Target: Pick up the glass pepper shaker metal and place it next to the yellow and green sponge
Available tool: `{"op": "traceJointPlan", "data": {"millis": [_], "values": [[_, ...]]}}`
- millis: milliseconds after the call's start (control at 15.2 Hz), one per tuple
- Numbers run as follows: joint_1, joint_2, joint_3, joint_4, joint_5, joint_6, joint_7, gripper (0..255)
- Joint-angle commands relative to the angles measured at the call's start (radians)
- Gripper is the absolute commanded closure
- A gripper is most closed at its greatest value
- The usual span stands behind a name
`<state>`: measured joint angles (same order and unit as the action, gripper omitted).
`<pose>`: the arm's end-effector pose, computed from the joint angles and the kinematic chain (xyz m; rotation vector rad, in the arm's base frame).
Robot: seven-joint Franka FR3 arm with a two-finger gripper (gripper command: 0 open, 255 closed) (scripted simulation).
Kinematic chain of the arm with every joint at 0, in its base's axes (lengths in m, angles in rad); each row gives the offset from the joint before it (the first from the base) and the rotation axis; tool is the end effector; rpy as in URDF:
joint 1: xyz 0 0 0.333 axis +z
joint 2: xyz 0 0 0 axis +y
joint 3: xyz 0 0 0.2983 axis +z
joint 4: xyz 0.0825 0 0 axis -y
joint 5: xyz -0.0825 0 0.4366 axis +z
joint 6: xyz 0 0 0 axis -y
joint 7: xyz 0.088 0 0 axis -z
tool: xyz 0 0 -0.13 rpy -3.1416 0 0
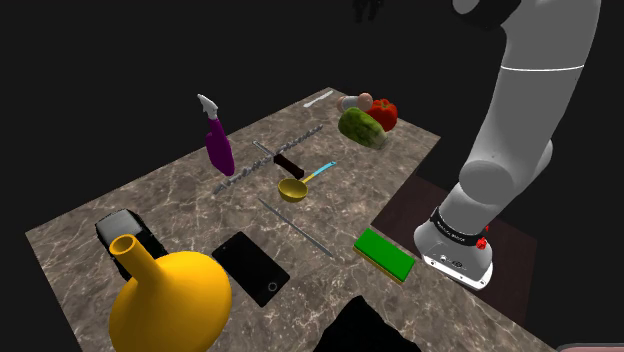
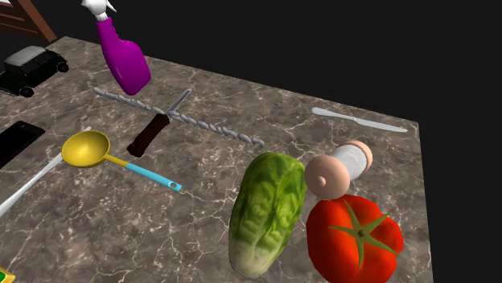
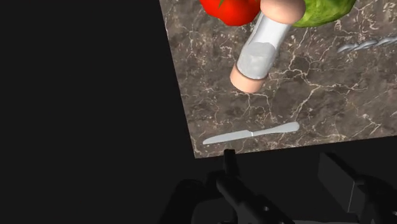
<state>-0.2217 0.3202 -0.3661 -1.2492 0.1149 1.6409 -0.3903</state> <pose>0.6118 -0.3450 0.5617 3.0864 -0.2755 0.1270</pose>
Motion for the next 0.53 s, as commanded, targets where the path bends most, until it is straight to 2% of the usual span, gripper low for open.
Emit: {"op": "traceJointPlan", "data": {"millis": [0, 462], "values": [[0.006, 0.021, 0.001, -0.014, -0.007, -0.003, 0.017, 0], [0.022, 0.130, 0.003, -0.058, -0.025, -0.024, 0.087, 0]]}}
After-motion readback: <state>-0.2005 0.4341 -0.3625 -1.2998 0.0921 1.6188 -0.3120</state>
